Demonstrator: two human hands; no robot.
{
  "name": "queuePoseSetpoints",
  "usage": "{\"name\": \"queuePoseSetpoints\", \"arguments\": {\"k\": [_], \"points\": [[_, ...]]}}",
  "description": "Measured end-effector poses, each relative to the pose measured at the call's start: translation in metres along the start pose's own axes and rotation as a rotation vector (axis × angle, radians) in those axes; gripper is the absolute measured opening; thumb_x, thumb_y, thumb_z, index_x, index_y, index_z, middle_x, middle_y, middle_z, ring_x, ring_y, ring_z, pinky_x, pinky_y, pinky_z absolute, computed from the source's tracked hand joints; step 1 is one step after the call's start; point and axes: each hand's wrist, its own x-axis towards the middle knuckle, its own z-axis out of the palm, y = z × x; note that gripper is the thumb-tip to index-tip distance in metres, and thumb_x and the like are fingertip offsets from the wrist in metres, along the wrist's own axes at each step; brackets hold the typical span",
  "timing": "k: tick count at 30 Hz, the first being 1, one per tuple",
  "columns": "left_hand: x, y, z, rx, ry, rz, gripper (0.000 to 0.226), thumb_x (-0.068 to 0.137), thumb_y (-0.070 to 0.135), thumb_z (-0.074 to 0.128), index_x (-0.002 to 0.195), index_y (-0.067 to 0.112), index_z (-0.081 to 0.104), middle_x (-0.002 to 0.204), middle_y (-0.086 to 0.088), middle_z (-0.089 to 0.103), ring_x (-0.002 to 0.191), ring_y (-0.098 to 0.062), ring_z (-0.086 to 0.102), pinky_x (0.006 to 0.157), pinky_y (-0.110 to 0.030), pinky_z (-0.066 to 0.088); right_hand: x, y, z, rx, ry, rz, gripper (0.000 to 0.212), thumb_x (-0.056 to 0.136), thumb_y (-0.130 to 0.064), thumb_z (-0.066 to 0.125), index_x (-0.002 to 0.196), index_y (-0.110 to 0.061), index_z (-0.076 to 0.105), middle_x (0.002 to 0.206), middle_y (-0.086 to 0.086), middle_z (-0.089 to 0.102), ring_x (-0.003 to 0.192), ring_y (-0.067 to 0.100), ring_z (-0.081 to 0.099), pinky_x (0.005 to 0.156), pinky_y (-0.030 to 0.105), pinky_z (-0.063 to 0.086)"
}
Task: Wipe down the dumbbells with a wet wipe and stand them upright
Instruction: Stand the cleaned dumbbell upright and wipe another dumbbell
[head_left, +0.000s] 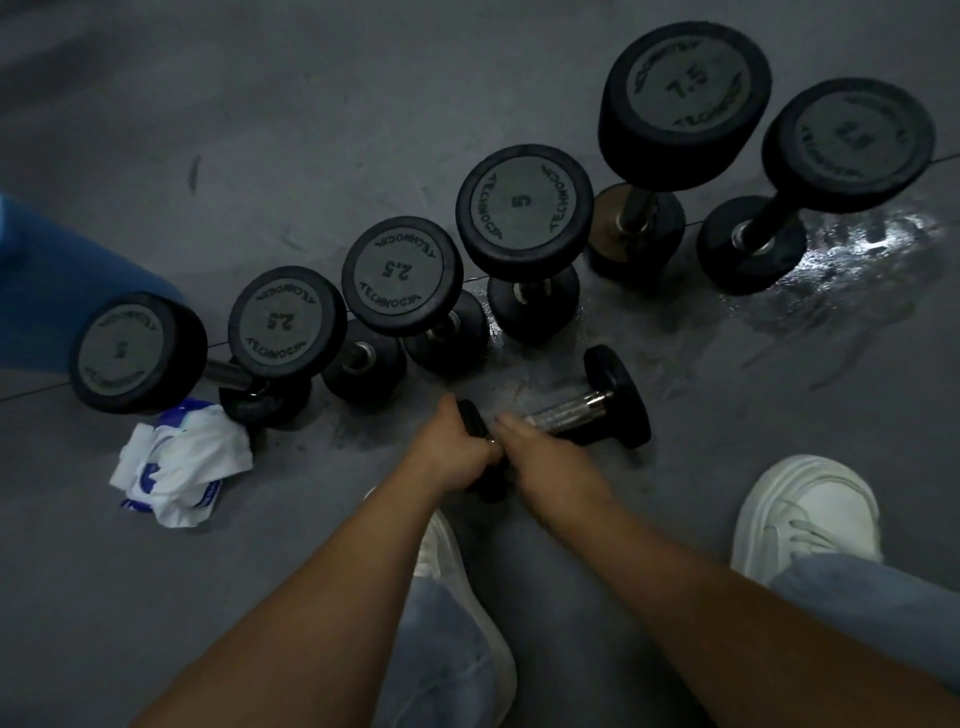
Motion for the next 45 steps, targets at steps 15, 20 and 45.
{"name": "queuePoseSetpoints", "arguments": {"k": [15, 20, 45], "points": [[-0.015, -0.007, 0.02, 0.117, 0.147, 0.209, 0.111, 0.073, 0.015, 0.073, 0.154, 0.031, 0.0, 0.143, -0.014, 0.042, 0.123, -0.03, 0.054, 0.101, -0.044, 0.048, 0.003, -0.003, -0.022, 0.285, 0.401, 0.287, 0.008, 0.099, -0.026, 0.041, 0.09, -0.025, 0.04, 0.1, 0.004, 0.06, 0.085, 0.035, 0.06, 0.071, 0.045, 0.05], [-0.013, -0.008, 0.018, 0.144, 0.124, 0.193, 0.112, 0.076, 0.015, 0.074, 0.156, 0.027, -0.004, 0.147, -0.016, 0.037, 0.128, -0.031, 0.049, 0.105, -0.04, 0.044, 0.005, 0.009, -0.005, -0.156, 0.494, 0.171, 0.038, 0.085, -0.006, 0.053, 0.123, -0.009, 0.056, 0.128, 0.008, 0.052, 0.119, 0.033, 0.053, 0.083, 0.041, 0.046], [-0.011, 0.017, -0.014, 0.047, 0.013, -0.079, 0.087, 0.083, 0.023, 0.074, 0.15, 0.014, 0.019, 0.118, -0.012, 0.056, 0.109, -0.033, 0.06, 0.087, -0.037, 0.05, 0.02, 0.009, -0.024, -0.468, 0.123, 0.017, 0.06, 0.076, -0.016, 0.054, 0.136, -0.006, 0.052, 0.135, 0.012, 0.056, 0.124, 0.03, 0.051, 0.113, 0.041, 0.028]]}}
